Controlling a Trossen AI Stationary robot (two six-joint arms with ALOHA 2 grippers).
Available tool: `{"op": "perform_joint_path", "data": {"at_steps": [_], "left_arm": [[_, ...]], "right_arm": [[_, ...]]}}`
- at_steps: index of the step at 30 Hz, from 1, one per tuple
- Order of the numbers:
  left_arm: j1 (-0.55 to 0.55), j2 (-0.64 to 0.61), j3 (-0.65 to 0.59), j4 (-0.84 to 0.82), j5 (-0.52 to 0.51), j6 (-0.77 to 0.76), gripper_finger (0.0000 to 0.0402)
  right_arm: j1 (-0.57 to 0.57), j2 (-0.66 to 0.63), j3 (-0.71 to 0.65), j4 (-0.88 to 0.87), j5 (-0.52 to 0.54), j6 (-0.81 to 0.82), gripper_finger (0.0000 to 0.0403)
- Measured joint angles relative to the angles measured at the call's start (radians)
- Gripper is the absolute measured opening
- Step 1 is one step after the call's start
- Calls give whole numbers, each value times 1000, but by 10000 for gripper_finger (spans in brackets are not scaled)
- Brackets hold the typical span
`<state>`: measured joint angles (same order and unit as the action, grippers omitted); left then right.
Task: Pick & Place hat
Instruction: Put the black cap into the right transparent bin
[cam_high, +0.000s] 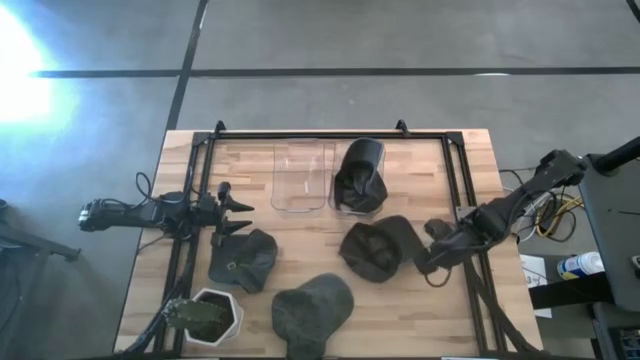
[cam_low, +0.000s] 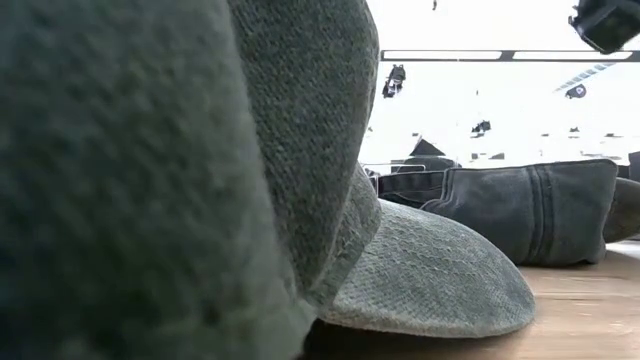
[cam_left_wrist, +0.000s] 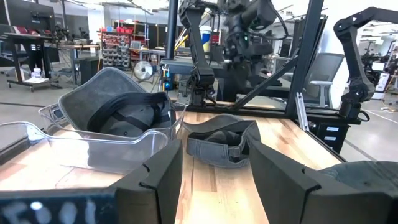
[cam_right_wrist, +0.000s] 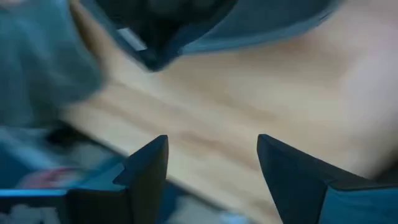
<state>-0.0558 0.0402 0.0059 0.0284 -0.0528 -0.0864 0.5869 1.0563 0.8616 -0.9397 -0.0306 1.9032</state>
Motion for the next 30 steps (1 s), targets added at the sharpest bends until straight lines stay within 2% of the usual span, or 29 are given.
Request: {"op": "perform_joint_path", "data": {"at_steps": [5,8,13,20,30], "left_arm": [[0,0,0,0,0,0,181],[0,0,0,0,0,0,181],[0,0,0,0,0,0,181],[0,0,0,0,0,0,181],[0,0,0,0,0,0,181]], "right_arm": [[-1,32,-151,350,7,167,232],[0,91,-200,451,8,214,231],[-1,163,-211,457,69,281,230],[-1,170,-165,380,214,390,230],[-74,237,-171,366,200,396,223]]}}
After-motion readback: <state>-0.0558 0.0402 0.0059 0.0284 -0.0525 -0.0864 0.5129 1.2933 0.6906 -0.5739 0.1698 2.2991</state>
